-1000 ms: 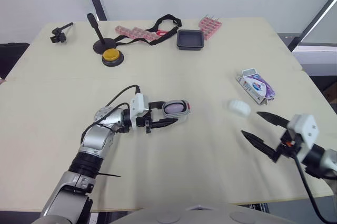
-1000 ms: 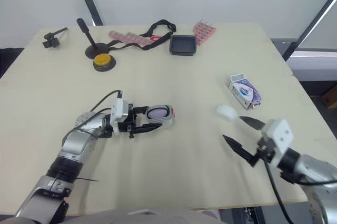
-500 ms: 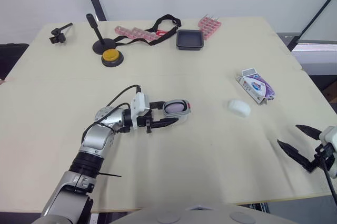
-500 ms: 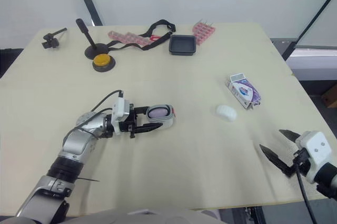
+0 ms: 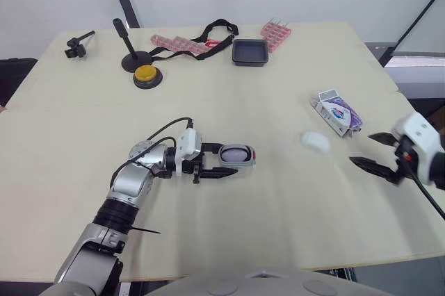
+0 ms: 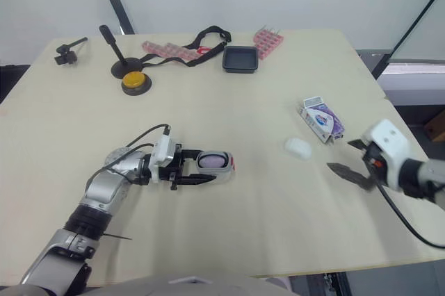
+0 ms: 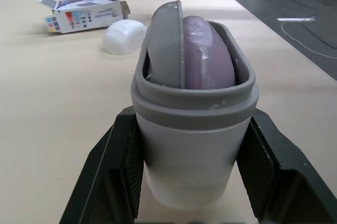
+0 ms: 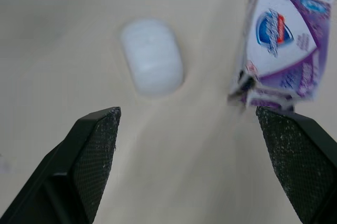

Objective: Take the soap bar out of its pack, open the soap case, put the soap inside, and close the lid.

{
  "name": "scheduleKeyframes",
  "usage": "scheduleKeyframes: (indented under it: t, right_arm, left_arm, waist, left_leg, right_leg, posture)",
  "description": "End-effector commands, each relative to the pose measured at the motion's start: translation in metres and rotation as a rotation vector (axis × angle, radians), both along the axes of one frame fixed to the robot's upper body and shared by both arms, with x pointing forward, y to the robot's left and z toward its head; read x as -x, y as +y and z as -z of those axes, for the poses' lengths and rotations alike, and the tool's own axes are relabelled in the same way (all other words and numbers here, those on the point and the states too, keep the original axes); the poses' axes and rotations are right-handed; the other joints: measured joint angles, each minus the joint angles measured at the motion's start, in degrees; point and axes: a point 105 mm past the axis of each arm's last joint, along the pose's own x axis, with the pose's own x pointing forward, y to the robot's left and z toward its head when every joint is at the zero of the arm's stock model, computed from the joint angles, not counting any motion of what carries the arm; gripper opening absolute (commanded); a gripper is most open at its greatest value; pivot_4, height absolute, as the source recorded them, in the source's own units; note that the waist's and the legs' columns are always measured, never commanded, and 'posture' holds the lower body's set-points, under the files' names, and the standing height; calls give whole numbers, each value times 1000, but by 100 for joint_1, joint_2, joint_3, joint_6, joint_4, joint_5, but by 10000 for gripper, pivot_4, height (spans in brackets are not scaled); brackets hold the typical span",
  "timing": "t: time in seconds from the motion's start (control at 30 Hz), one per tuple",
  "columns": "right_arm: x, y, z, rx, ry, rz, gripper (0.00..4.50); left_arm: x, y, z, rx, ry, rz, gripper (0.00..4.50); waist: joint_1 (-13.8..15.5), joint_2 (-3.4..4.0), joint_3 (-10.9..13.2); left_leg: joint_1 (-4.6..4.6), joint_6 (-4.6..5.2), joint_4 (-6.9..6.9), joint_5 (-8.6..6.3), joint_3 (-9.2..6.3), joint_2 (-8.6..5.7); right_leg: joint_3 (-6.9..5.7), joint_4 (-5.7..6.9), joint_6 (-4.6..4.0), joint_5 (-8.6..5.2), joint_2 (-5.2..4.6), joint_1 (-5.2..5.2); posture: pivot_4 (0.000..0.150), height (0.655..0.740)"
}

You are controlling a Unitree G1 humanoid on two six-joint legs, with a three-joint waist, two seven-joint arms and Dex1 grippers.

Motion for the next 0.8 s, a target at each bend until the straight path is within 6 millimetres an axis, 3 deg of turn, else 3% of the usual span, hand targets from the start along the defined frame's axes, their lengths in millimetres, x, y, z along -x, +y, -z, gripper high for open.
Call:
scheduleKeyframes:
  t: [0.03, 0.2, 0.57, 0.8]
  right_arm:
    - [-4, 11, -4, 26, 71, -29, 44294]
    - [-21, 34, -1, 68, 157, -91, 44294]
    - [-39, 35, 17, 186, 289, -134, 44294]
    - [-49, 45, 19, 191, 301, -180, 44294]
  left_arm:
    - [-2, 0, -6, 6, -42, 6, 19470]
    - [-2, -3, -6, -1, -54, 12, 19470]
    - [0, -5, -8, 6, -68, 16, 19470]
    - [0, -6, -8, 10, -65, 8, 19470]
  waist:
    - [36, 1, 0]
    - [61, 1, 0]
    - [101, 1, 1]
    - [98, 1, 1]
  left_leg:
    - [1, 0, 1, 0, 0, 1]
    - [1, -3, 2, 2, 2, -1]
    - [-3, -29, 4, 16, 3, 0]
    - [-3, -29, 9, 16, 4, 5]
  right_leg:
    - [0, 0, 0, 0, 0, 1]
    - [2, 3, -1, 0, 1, 2]
    - [1, 9, 0, 1, 3, 2]
    - [-1, 20, -1, 0, 5, 0]
  posture:
    - [1500, 7291]
    - [1500, 7291]
    - [1500, 7291]
    - [1500, 7291]
